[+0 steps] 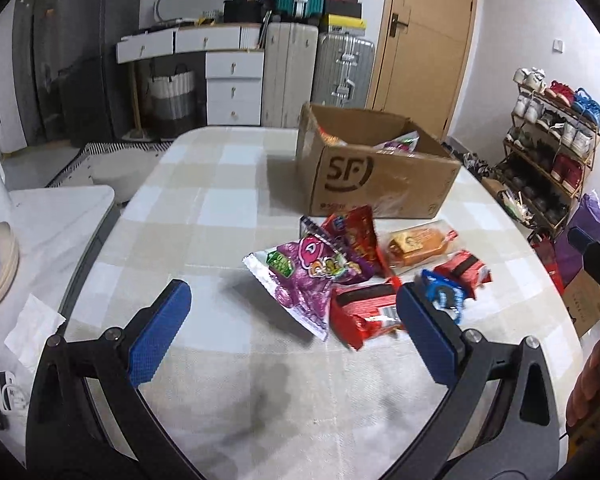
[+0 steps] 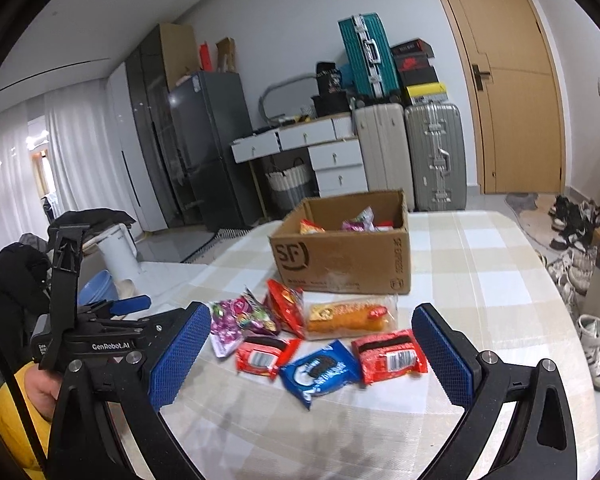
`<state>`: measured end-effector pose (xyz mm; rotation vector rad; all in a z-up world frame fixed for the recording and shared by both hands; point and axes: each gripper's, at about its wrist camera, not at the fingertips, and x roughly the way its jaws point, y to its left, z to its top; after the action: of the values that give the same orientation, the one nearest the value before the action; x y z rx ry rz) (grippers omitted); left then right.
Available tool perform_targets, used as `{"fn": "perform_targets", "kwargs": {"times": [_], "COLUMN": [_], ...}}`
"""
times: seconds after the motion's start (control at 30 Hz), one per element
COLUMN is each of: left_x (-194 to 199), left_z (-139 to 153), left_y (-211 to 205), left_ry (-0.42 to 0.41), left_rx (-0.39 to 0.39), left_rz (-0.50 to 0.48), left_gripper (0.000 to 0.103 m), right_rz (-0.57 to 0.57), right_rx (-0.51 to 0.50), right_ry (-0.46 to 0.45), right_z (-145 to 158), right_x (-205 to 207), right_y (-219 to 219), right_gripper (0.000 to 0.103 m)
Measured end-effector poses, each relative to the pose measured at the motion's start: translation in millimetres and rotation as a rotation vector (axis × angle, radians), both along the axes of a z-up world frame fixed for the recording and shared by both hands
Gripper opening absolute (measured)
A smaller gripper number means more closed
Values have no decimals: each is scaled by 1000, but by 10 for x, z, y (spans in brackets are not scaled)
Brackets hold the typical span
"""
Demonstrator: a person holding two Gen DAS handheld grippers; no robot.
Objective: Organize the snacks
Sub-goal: 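Grasp the purple grape candy bag with the left gripper while the right gripper grasps a red wafer pack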
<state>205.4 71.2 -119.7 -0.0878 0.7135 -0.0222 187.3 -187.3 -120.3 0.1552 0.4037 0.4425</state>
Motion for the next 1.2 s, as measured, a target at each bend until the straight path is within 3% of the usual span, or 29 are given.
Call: {"fn": "perform_targets", "kwargs": {"times": [0.43,0.67,0.77,0.83,0.87,0.93,1.03,1.2], "left_x": [690,952,1020,1041,1048,1039,1033,990], "left_z": [-580,-793,-828,-847,-853,-850,-850,-842], "left_y": [215,266,265,256,243,212,225,288], "left_ry": [156,202,203,204,207,204,208,216], "left_rx": [-90,-147,-176,-201,-205,-177,-182,-209], "left_rz": [18,3,-15,-44,-54,-53,-64,-60], "left_gripper": [102,102,100,89,84,63,44,35], "right_rz": [-40,-64,-61,-41,-44,-44,-45,-42], "right_rx": [-30,-117,-134,-134,-138,-132,-154,-196], "right_ry": [241,271,306,347,364,400,400,394], "right_z": [-604,-787,-868,-928,-948,-988,-984,-989], "right_x": [876,1172,1271,1320,1345,1393,1389,1325], "right_y": [-110,-58,-21,0,-2,-12,17,117], "right_gripper": [102,101,94,76,76,76,75,76]}}
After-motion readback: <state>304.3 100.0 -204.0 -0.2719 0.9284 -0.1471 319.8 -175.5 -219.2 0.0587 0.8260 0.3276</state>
